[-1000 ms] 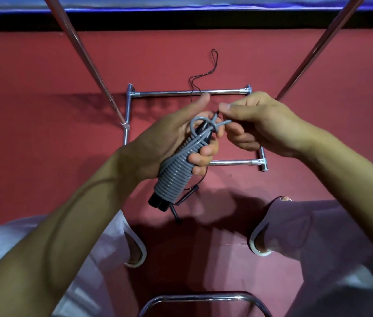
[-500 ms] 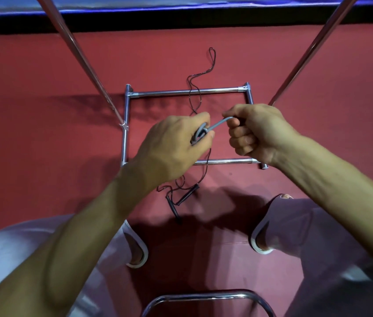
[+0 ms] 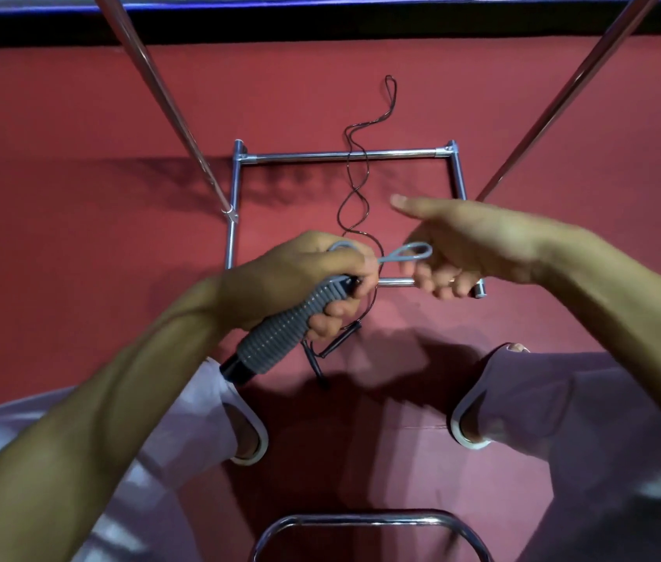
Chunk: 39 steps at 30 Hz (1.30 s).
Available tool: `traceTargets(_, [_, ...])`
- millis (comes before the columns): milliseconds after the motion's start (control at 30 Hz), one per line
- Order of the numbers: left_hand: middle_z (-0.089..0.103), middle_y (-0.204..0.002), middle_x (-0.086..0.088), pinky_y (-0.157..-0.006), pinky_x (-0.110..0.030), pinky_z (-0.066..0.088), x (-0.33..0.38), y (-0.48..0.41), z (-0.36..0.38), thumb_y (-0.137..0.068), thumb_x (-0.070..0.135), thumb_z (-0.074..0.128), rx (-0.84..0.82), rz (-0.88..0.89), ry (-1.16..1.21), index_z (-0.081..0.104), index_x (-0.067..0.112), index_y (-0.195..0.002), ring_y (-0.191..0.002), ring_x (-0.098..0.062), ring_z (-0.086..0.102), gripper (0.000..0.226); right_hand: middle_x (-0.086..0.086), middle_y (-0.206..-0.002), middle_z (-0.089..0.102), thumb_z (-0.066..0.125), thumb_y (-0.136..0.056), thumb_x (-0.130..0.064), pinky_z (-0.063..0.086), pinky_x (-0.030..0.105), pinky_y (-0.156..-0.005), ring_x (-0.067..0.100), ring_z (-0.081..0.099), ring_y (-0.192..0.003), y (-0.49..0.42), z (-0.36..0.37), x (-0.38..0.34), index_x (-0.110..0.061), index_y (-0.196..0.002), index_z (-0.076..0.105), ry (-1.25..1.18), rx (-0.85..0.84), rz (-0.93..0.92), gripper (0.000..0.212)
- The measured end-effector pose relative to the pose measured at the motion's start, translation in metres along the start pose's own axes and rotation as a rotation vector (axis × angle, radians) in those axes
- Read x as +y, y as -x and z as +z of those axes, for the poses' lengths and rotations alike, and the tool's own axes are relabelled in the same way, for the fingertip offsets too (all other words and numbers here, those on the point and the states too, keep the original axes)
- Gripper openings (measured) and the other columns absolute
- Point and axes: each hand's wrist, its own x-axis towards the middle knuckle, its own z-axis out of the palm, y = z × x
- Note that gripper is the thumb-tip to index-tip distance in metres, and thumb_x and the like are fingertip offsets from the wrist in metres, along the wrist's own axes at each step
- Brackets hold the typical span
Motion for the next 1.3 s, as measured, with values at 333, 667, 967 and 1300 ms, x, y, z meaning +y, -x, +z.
traceTargets(333, [0.053,-0.062,-0.015,-0.05,-0.031,0.052,0.0,0.006,-0.014,-0.097,0.028,0.054,-0.141,-0.069,0.057,0.063,0.002,-0.087,-0.043,-0.023,0.052,0.03,0.016,-0.047,0.041,0.045,-0.107,-0.035,0.031,0.029,-0.047,0.02,0.033,-0.045,0.012,0.02,0.011,-0.001,-0.059,0.057,0.344,0.095,-0.687,0.06])
traceTargets(667, [0.048,-0.056,-0.015,-0.044,-0.025,0.042,0.003,0.006,-0.014,-0.093,0.02,0.055,-0.232,-0.084,-0.066,0.058,0.005,-0.076,-0.042,-0.022,0.044,0.022,0.01,-0.042,0.034,0.046,-0.106,-0.03,0.031,0.019,-0.047,0.018,0.025,-0.041,0.017,-0.005,0.009,0.002,-0.054,0.04,0.382,-0.209,-0.555,0.061])
traceTargets(967, [0.067,-0.075,-0.019,-0.059,-0.03,0.05,-0.016,-0.01,-0.026,-0.093,0.019,0.059,-0.09,-0.043,-0.179,0.067,-0.001,-0.088,-0.061,-0.027,0.06,0.022,0.01,-0.043,0.043,0.052,-0.106,-0.034,0.033,0.026,-0.048,0.02,0.032,-0.042,-0.01,0.004,0.026,-0.006,-0.058,0.061,0.386,-0.075,-0.565,0.057])
traceTargets(1300, [0.062,-0.085,-0.037,-0.083,-0.049,0.054,0.008,-0.022,0.008,-0.086,0.006,0.061,0.336,0.523,0.092,0.05,-0.01,-0.104,-0.083,-0.036,0.064,0.026,0.012,-0.052,0.062,0.08,-0.085,-0.01,0.041,0.023,-0.039,0.016,0.05,-0.036,0.019,0.031,-0.005,0.012,-0.077,0.07,-0.336,0.515,-0.758,0.026])
